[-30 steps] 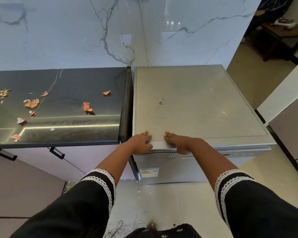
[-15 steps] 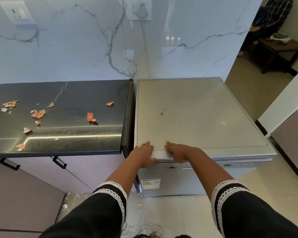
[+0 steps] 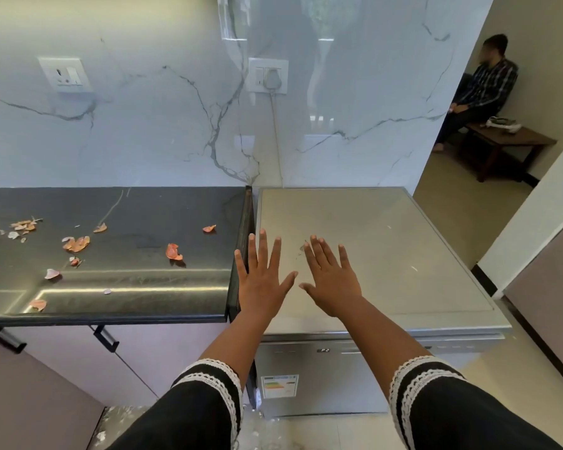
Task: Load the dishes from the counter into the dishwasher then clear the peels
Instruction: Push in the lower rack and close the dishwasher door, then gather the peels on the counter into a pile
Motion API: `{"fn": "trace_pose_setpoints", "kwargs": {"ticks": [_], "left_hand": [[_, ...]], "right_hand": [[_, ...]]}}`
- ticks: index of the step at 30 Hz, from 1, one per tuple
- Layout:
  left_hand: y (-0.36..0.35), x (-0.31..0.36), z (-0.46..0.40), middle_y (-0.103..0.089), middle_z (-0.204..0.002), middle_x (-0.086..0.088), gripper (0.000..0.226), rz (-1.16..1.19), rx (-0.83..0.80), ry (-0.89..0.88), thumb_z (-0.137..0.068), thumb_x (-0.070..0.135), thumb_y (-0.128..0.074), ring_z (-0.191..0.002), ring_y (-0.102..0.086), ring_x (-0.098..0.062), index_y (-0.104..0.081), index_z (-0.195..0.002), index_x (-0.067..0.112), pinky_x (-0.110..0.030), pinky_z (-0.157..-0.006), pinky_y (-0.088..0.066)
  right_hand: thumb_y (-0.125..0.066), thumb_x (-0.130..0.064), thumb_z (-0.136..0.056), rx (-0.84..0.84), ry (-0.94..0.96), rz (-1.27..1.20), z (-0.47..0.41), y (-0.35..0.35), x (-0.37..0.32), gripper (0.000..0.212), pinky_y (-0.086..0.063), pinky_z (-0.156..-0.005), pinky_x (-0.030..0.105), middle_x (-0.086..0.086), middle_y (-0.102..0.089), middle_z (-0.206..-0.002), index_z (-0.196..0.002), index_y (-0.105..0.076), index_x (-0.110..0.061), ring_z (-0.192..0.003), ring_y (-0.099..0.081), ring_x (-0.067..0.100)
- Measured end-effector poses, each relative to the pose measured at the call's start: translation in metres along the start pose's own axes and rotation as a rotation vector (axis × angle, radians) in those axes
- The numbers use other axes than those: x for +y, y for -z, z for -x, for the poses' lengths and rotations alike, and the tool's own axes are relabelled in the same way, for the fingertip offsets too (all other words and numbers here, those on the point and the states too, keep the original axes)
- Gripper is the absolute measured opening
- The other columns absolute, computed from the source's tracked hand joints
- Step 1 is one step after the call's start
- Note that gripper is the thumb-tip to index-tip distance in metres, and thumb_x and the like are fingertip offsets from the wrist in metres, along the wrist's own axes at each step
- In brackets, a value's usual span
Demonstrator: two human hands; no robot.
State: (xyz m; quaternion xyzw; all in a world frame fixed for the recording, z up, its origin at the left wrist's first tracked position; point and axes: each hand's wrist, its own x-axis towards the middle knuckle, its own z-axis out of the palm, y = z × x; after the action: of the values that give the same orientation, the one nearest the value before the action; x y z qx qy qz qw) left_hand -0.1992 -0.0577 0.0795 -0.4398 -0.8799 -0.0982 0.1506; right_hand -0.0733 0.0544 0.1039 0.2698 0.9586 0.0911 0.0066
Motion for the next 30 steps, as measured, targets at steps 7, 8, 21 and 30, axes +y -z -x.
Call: {"fn": "trace_pose_setpoints", "kwargs": {"ticks": [7,8,21,30], "left_hand": [[0.002,-0.016,-0.001,0.002,-0.162,-0.011,0.085,0.013,0.056,0.062,-0.091,0.068,-0.018,-0.149,0.002,-0.029,-0.008,-0.155,0.012,-0.053,-0.118,-0.007],[0.003,-0.019,-0.004,0.001,-0.162,-0.011,0.086,0.011,0.061,0.079,-0.091,0.068,-0.018,-0.149,0.001,-0.029,-0.009,-0.154,0.01,-0.052,-0.118,-0.008],[0.024,-0.038,-0.02,-0.006,-0.162,-0.012,0.086,-0.046,0.092,0.152,-0.092,0.068,-0.019,-0.149,-0.006,-0.029,-0.014,-0.154,0.008,-0.05,-0.117,-0.012],[0.029,-0.072,0.022,-0.007,-0.161,-0.013,0.086,-0.122,0.019,0.275,-0.092,0.068,-0.018,-0.149,-0.009,-0.029,-0.015,-0.153,0.006,-0.05,-0.115,-0.019]], "right_hand": [[-0.021,-0.06,-0.098,0.18,-0.034,-0.038,-0.015,0.014,0.009,0.083,0.019,-0.114,0.044,0.006,0.034,-0.155,-0.148,0.025,-0.012,-0.143,0.031,0.022],[-0.023,-0.06,-0.098,0.202,-0.026,-0.034,-0.02,0.015,0.009,0.083,0.018,-0.114,0.044,0.006,0.032,-0.156,-0.149,0.023,-0.012,-0.143,0.03,0.022],[-0.016,-0.06,-0.093,0.285,0.014,-0.076,-0.064,0.033,-0.003,0.079,-0.004,-0.118,0.049,0.012,-0.009,-0.162,-0.153,-0.005,-0.01,-0.149,0.0,0.024],[-0.011,-0.061,-0.092,0.291,0.134,-0.129,-0.082,0.032,-0.052,0.081,0.0,-0.119,0.048,0.013,-0.005,-0.162,-0.154,-0.013,-0.008,-0.149,-0.005,0.027]]}}
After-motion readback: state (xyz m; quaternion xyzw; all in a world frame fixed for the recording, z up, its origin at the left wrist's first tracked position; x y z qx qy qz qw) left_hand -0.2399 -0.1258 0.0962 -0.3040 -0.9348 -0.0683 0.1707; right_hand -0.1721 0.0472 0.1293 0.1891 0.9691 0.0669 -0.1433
